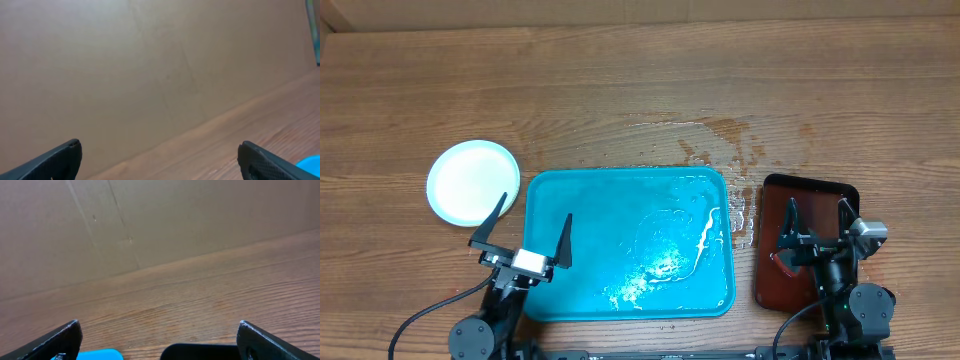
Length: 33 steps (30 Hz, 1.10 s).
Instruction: Clean dirty plates on tray and stack at the side
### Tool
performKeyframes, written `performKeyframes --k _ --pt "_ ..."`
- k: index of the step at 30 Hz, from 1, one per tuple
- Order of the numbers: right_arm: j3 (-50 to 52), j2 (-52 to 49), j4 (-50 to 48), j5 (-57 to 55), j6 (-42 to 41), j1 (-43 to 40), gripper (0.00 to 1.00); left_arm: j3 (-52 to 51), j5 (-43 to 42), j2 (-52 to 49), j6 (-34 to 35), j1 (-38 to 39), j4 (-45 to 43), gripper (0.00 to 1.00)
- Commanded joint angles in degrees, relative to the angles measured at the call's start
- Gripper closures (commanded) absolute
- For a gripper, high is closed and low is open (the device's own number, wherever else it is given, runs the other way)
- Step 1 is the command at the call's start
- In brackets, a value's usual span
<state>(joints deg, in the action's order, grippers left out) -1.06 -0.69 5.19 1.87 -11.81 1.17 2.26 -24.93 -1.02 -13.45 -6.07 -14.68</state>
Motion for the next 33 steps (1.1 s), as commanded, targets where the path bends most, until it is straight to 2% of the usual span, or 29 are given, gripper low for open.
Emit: performKeyframes --k 1,6,11,18,33 --pt "0.61 0.52 -0.39 -0.74 -0.22 0.22 0.00 -1.99 -0.15 0.81 3.43 1.40 -1.68 0.00" --pt "0.61 0.52 -0.39 -0.74 -0.22 0.22 0.00 -1.99 1.18 0.81 3.41 2.75 -0.66 0.00" --pt "0.61 0.52 -0.39 -0.74 -0.22 0.22 0.00 -1.99 4.11 0.83 3.67 5.79 6.86 0.00" --pt "0.61 0.52 -0.39 -0.74 -0.22 0.22 0.00 -1.99 5.20 0.83 5.44 5.68 17.33 0.00" --pt "0.61 0.52 -0.39 -0.74 -0.22 0.22 0.00 -1.99 5.81 0.81 9.79 5.68 17.44 0.00"
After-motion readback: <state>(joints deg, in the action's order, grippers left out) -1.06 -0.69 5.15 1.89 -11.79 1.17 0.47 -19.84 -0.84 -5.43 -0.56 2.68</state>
